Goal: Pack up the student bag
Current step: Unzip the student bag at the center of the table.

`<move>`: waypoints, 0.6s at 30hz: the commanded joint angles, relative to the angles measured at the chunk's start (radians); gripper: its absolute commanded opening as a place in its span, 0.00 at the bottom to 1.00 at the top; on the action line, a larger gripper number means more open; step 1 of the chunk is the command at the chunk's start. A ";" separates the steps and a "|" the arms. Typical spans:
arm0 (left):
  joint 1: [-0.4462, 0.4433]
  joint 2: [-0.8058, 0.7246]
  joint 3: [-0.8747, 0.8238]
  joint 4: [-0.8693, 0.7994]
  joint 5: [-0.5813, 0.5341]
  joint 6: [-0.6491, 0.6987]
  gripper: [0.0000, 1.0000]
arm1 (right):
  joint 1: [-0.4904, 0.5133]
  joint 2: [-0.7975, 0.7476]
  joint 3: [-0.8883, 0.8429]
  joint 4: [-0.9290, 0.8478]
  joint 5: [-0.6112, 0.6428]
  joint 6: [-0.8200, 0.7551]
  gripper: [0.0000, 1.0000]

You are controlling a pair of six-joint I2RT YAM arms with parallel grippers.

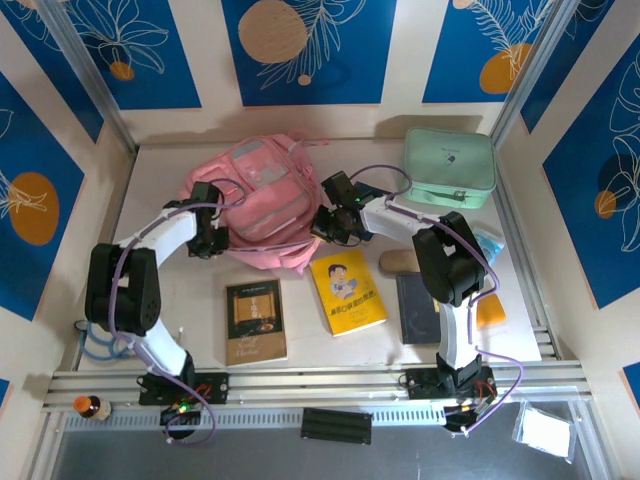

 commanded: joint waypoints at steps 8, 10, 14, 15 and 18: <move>0.091 0.091 0.076 0.027 -0.141 -0.063 0.00 | 0.019 0.000 0.030 0.026 -0.025 -0.133 0.05; 0.108 0.098 0.090 0.041 -0.145 -0.072 0.01 | 0.022 0.009 0.022 0.055 -0.077 -0.129 0.05; 0.131 0.083 0.093 0.067 -0.164 -0.097 0.20 | 0.042 0.034 0.039 0.094 -0.157 -0.096 0.05; 0.133 0.065 0.080 0.084 -0.177 -0.104 0.27 | 0.049 0.043 0.048 0.098 -0.169 -0.086 0.05; 0.141 0.006 0.036 0.117 -0.210 -0.129 0.39 | 0.069 0.068 0.077 0.112 -0.186 -0.053 0.05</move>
